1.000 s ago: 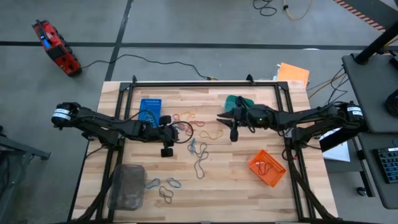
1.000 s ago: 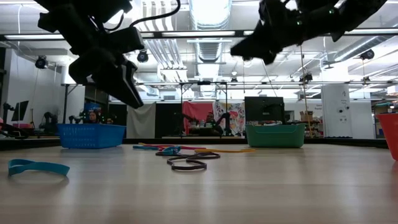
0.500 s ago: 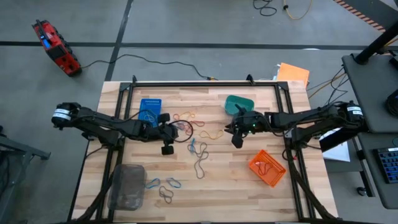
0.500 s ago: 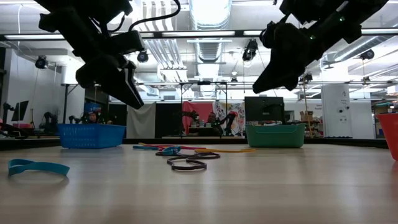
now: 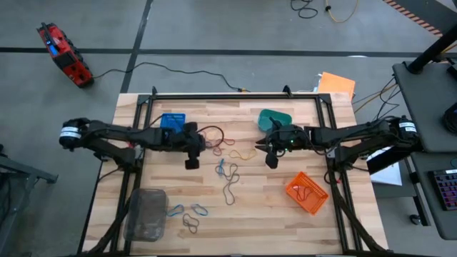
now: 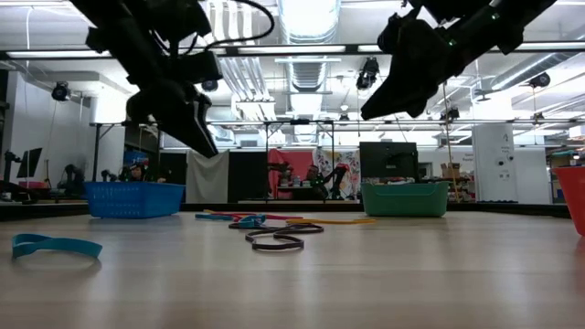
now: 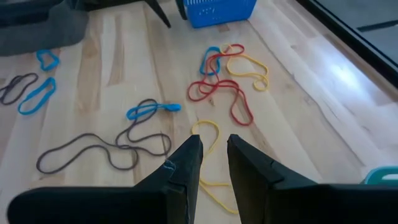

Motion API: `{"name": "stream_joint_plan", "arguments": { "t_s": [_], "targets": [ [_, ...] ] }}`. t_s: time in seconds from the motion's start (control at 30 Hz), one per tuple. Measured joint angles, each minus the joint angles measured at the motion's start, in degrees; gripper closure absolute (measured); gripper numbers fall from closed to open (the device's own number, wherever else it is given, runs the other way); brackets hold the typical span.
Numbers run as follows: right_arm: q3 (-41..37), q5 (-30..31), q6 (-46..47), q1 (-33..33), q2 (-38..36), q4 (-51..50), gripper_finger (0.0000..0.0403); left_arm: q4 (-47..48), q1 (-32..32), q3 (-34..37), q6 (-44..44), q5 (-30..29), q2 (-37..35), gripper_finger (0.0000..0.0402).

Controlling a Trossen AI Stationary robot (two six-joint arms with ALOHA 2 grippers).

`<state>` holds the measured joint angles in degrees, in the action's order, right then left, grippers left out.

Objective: Sort rubber bands into baskets
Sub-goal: Put the blue rubberband into the black bin

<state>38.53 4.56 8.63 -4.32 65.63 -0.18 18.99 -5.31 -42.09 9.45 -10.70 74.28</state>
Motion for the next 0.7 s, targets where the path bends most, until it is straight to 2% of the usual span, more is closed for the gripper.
{"name": "stream_joint_plan", "arguments": {
  "t_s": [0.07,0.27,0.5,0.7],
  "targets": [
    [0.1,0.0,-0.3,0.0,0.0,0.4,0.033,-0.1,-1.6,0.1,0.8,2.1,0.0,0.0322],
    [0.0,0.2,-0.3,0.0,0.0,0.9,0.033,-4.2,-2.9,1.3,2.6,2.3,0.8,0.0322],
    [-0.1,1.7,-0.4,0.0,0.0,1.0,0.033,-3.3,-2.9,1.4,2.2,1.9,5.8,0.03],
    [-0.1,1.7,-1.0,0.1,0.0,1.0,0.033,-3.1,-3.0,1.5,3.1,-3.9,10.1,0.0269]
  ]
}}
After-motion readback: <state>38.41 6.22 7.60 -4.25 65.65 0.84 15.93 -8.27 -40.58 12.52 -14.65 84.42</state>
